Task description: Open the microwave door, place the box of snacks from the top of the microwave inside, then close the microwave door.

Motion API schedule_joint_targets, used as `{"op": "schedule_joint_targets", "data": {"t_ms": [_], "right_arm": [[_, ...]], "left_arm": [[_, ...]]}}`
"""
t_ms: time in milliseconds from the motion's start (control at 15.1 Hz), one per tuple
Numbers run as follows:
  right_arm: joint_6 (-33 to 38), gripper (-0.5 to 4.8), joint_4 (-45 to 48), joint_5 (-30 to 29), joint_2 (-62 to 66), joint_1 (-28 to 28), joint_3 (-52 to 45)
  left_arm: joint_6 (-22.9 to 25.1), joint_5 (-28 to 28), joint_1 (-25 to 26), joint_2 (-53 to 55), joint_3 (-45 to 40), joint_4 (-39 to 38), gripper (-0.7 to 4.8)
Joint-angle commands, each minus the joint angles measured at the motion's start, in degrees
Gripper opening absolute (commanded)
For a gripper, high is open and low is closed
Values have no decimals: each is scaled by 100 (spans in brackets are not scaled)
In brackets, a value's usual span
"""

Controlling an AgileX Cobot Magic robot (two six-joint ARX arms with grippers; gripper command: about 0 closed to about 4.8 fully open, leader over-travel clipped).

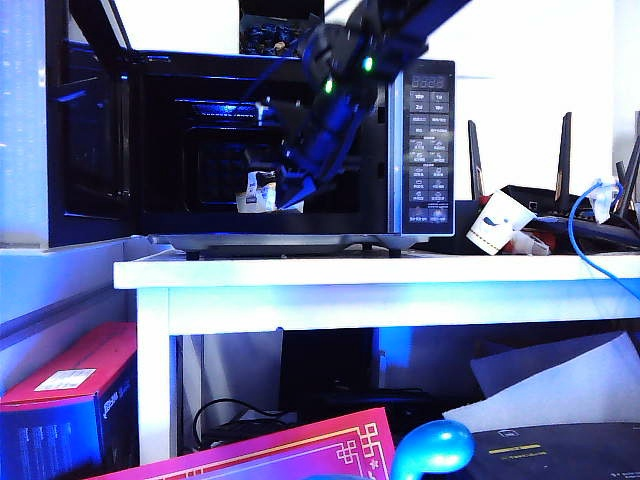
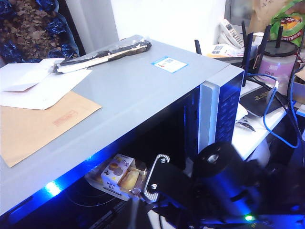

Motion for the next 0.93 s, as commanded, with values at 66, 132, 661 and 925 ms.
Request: {"op": "schedule_joint_targets", "data": {"t_ms": [66,132,661,925], "right_arm": [[87,49,807,-15,192,-15,15],[87,49,1108,2,271,-15,17],[129,49,2623,70,649,-120,17],[125,49,1165,7,302,-105,42]], "left_arm": [[2,9,-2,-22,17,46,-5],[2,9,-2,-22,17,39,-5],[2,11,-2,-22,15,-7,-5],[2,9,-2,-42,24,-44,-5]]}}
